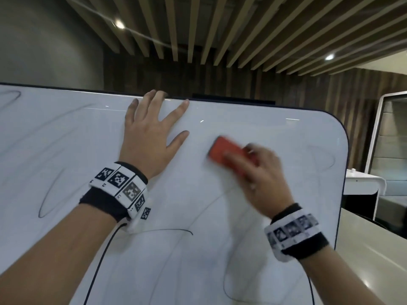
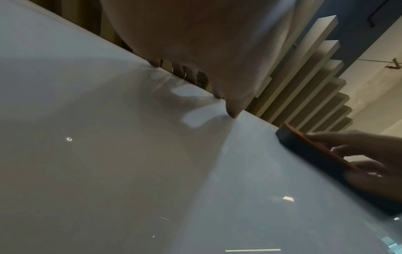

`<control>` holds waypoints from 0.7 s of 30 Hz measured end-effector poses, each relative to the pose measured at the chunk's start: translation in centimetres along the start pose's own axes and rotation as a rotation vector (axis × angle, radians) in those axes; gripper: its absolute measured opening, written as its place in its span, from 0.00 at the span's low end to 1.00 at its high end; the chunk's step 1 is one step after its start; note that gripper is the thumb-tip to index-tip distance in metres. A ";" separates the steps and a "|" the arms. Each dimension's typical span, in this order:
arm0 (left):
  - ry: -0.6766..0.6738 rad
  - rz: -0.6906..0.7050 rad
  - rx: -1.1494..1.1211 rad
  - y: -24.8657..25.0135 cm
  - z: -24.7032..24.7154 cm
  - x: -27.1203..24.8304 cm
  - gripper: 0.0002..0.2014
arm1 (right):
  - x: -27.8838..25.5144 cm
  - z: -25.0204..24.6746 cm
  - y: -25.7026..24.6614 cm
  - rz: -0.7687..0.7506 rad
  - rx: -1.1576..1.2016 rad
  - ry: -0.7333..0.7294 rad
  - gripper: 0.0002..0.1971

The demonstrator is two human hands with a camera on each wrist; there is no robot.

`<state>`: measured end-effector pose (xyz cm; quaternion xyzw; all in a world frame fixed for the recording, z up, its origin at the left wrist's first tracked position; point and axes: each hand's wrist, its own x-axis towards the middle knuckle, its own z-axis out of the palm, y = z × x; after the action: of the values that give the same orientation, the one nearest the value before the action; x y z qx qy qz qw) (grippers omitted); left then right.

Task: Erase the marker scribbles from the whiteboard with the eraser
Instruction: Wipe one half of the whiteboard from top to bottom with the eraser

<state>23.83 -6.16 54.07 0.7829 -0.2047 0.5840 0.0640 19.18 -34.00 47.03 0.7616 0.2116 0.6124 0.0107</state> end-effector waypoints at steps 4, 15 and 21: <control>0.008 0.007 0.007 -0.1 -0.1 0.0 0.28 | 1.9 -2.5 5.3 0.814 0.077 0.347 0.29; -0.004 -0.001 -0.016 -0.1 -0.2 -0.1 0.29 | 0.1 -3.0 4.1 0.599 0.044 0.214 0.28; 0.023 -0.093 -0.087 3.8 -0.4 0.5 0.29 | 1.2 -2.0 1.7 0.587 0.019 0.162 0.28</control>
<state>22.07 -9.62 54.16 0.7811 -0.1925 0.5802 0.1272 18.02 -35.59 49.07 0.7391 -0.0115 0.6459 -0.1906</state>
